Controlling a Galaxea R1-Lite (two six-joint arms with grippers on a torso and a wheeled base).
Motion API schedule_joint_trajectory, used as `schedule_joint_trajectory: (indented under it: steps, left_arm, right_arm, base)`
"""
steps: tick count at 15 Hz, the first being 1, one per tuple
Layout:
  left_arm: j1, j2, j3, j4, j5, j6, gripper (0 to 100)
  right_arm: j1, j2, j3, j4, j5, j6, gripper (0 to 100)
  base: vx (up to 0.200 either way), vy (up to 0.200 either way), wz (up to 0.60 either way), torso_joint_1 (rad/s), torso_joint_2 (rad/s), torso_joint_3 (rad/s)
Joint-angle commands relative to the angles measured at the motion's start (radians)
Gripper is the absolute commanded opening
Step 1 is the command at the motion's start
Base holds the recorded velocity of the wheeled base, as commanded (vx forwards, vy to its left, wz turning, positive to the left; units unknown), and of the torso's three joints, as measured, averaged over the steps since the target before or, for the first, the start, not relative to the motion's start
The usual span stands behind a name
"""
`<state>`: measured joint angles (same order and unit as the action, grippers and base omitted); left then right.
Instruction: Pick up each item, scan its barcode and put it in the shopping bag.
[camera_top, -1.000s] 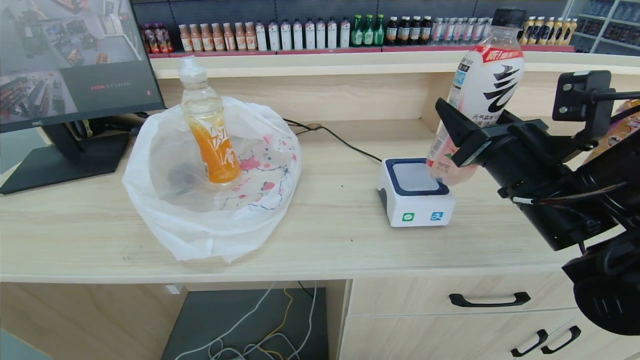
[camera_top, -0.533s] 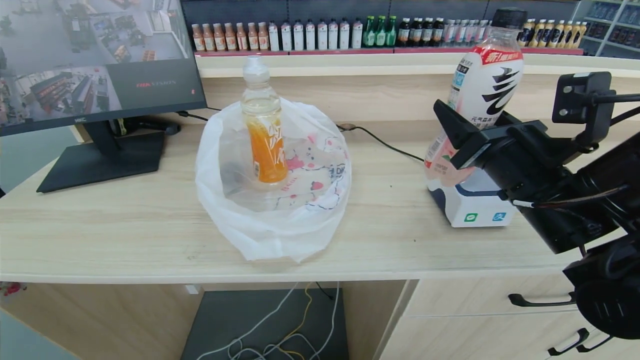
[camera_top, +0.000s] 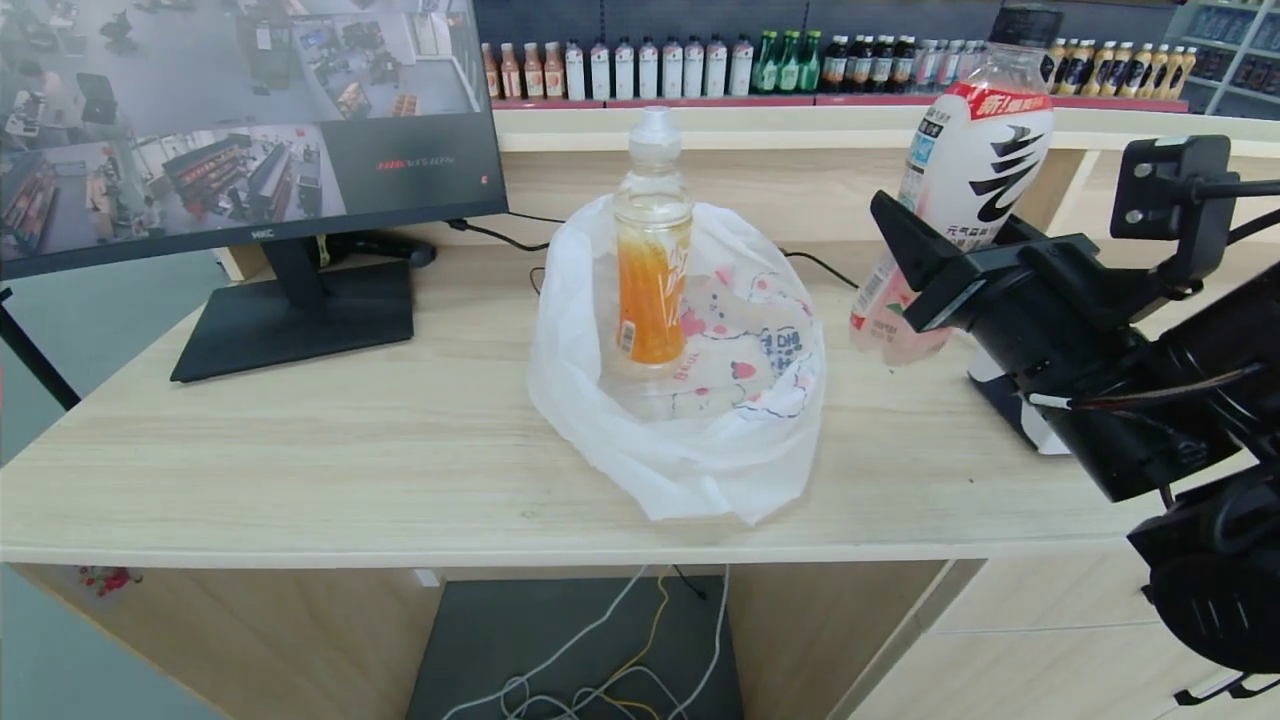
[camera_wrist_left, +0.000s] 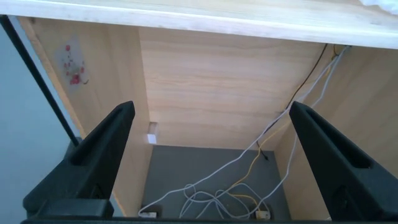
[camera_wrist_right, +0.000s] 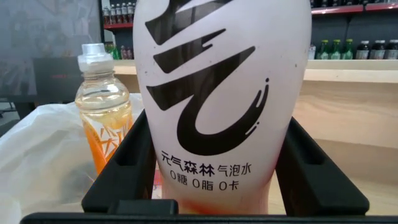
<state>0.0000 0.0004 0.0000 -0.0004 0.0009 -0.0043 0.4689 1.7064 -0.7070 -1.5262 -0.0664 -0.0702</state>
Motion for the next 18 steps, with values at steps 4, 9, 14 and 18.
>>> schedule_joint_trajectory:
  steps: [4, 9, 14, 18]
  left_arm:
    - [0.0, 0.0, 0.0, 0.0, 0.001, 0.0, 100]
    - [-0.002, 0.0, 0.0, -0.001, -0.001, 0.001, 100]
    - [-0.002, 0.0, 0.0, 0.0, -0.001, 0.03, 100]
    - [-0.002, 0.0, 0.0, 0.0, -0.001, 0.033, 100]
  right_arm:
    - [0.005, 0.036, -0.054, 0.0, 0.007, 0.0, 0]
    - [0.057, 0.099, -0.086, 0.0, 0.02, 0.001, 0]
    - [0.083, 0.194, -0.216, 0.004, 0.039, 0.0, 0]
    - [0.077, 0.262, -0.285, 0.006, 0.043, 0.006, 0]
  base:
    - [0.0, 0.0, 0.0, 0.0, 0.0, 0.0]
    - [0.0, 0.0, 0.0, 0.0, 0.0, 0.0]
    - [0.0, 0.0, 0.0, 0.0, 0.0, 0.0]
    - [0.0, 0.0, 0.0, 0.0, 0.0, 0.0]
